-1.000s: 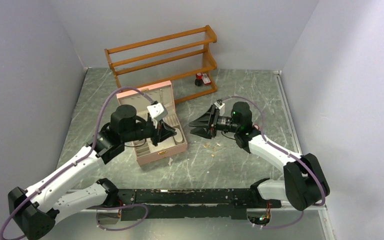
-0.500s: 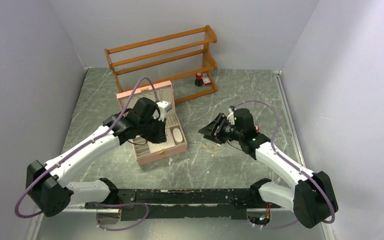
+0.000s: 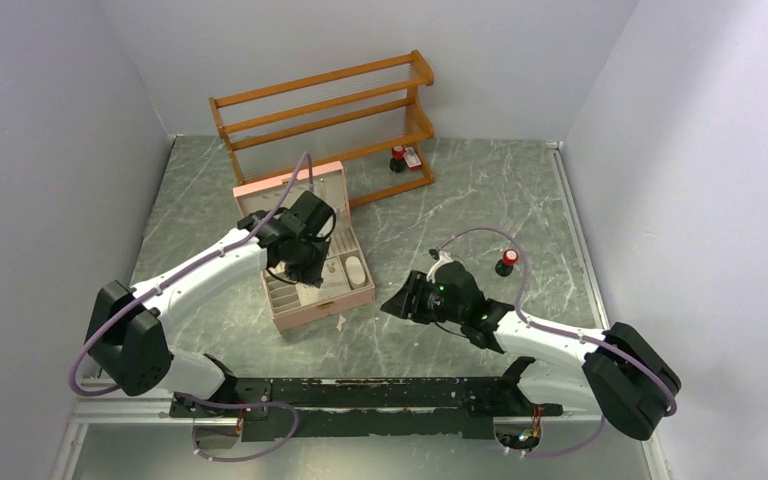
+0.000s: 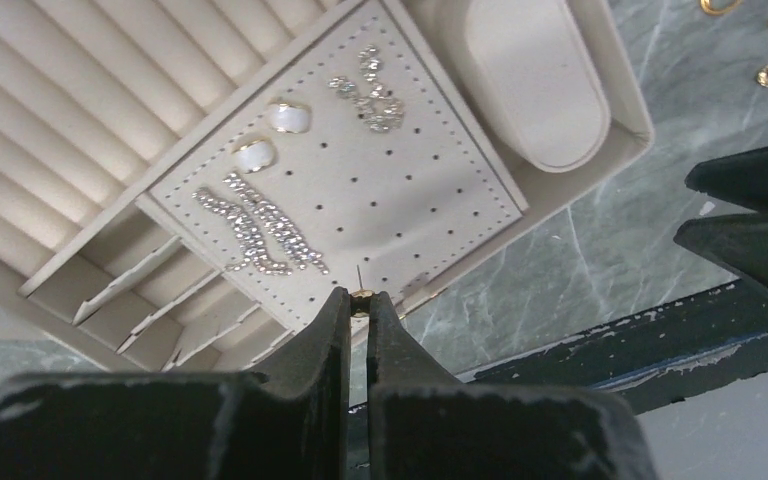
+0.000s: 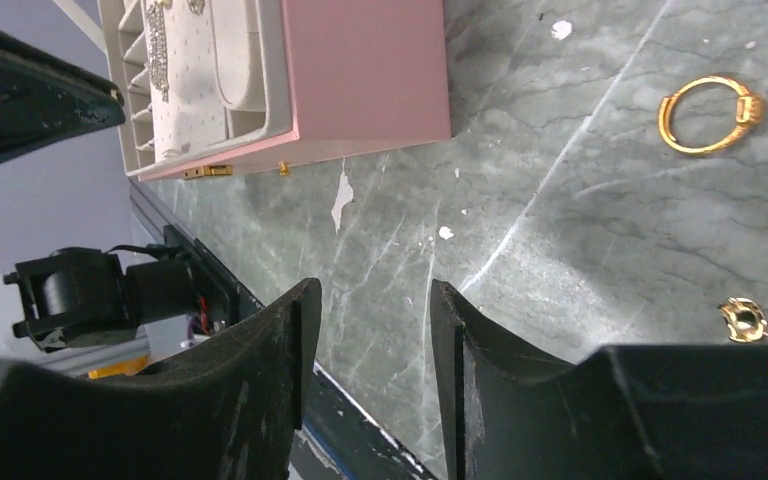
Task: Organize the mixed jewelry
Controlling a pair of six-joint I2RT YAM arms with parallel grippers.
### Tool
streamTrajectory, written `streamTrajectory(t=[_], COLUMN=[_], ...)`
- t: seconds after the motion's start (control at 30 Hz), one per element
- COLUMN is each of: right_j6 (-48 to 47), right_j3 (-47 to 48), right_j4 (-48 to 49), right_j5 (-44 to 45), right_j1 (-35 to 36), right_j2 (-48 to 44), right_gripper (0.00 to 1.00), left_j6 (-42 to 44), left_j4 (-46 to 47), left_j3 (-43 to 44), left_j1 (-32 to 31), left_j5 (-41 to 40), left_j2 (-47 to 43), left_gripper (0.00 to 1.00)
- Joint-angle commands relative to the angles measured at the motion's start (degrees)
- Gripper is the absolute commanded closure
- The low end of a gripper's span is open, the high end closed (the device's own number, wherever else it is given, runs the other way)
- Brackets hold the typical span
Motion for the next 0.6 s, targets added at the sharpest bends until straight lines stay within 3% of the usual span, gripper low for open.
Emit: streamTrajectory(t=[0.0,0.57], right_j6=[-2.3,-1.6], right_j3=[-0.8,-0.2], right_j4=[9.3,8.2], right_j5=[3.7,4.9], right_j1=[2.5,4.1], right_j2=[1.3,1.8], right_gripper=[0.52,0.52], left_j6=[-1.9,-0.7], left_j4=[-2.6,-1.7], left_j3=[2.3,4.7], left_j1=[1.5,3.0], left_j5=[-2.8,-0.7], left_j2=[0.3,5.0], left_gripper=[0.95,0.95])
